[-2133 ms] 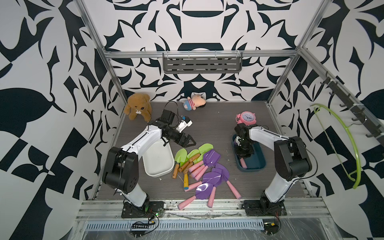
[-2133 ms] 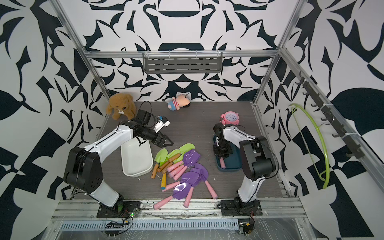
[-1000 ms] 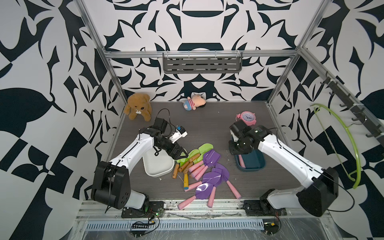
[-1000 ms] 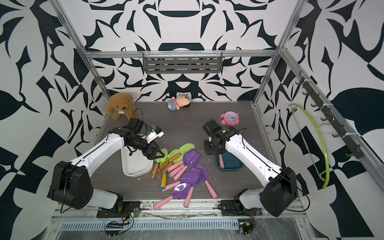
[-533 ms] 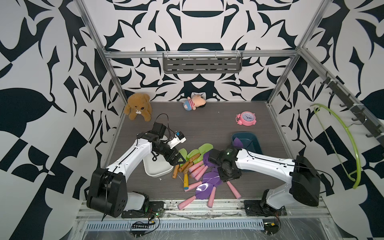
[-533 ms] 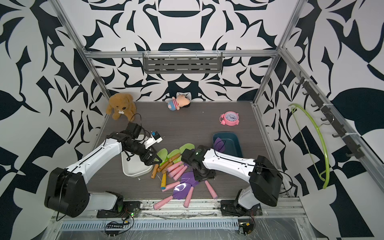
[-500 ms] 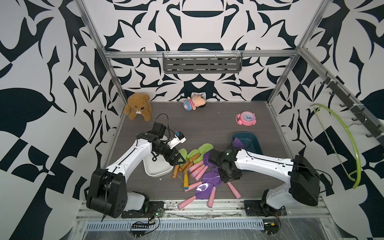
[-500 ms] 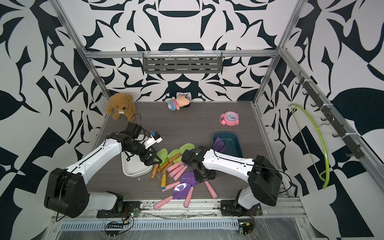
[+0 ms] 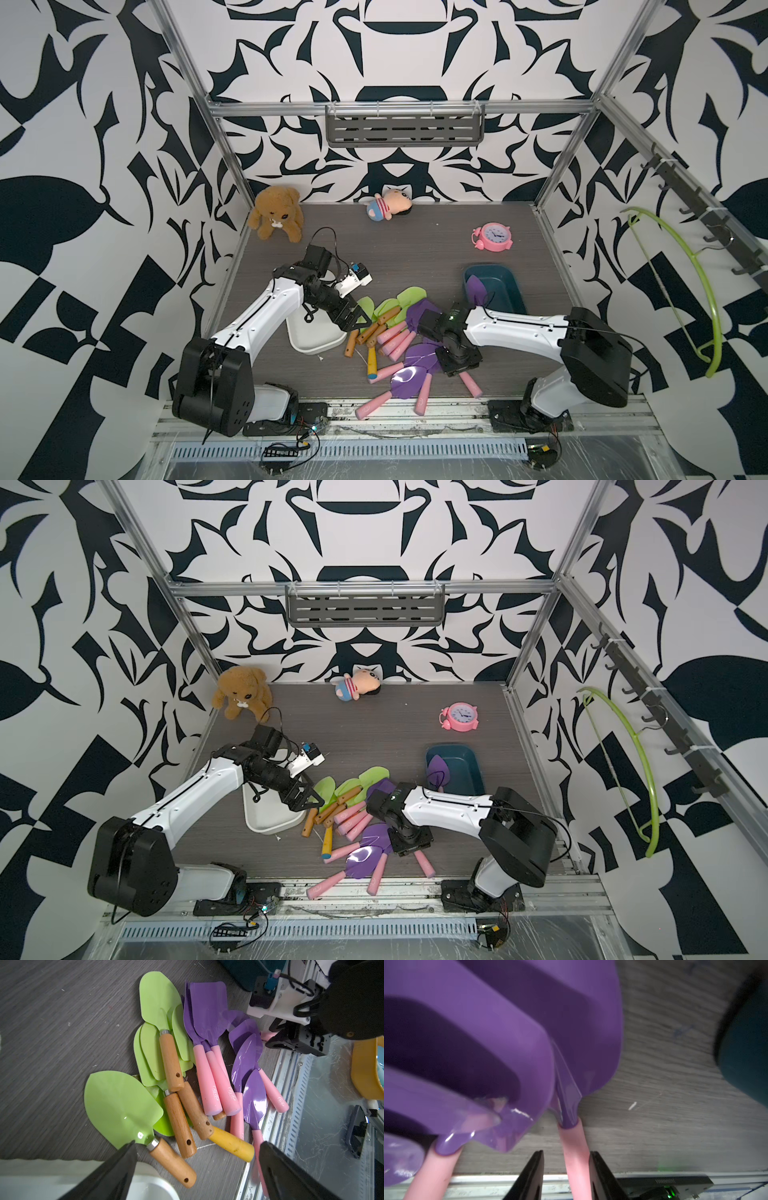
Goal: Sort the small shovels by color and place them into the storage box
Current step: Pick up the shovel from the center of the board.
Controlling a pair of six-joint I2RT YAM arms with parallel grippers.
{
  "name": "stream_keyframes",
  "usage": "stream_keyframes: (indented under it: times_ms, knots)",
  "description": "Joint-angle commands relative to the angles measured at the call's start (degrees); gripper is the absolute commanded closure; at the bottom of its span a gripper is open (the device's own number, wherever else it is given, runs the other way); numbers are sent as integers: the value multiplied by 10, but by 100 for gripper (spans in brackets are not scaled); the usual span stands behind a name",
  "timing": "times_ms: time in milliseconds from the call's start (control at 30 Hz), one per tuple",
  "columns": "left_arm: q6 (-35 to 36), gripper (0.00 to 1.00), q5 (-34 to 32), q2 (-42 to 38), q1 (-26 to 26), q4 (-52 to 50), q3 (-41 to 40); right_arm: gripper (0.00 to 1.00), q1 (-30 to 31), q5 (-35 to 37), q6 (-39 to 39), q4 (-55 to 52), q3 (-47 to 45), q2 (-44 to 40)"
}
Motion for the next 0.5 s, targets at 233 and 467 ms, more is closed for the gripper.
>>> stream_keyframes:
  times_ms: [233, 467]
  knots:
    - [-5, 1, 14, 5, 5, -10, -9, 70, 2, 32, -11, 17, -16, 21]
    - [-9, 1, 21, 11, 6, -10, -4, 80, 2, 63, 11, -9, -22, -33]
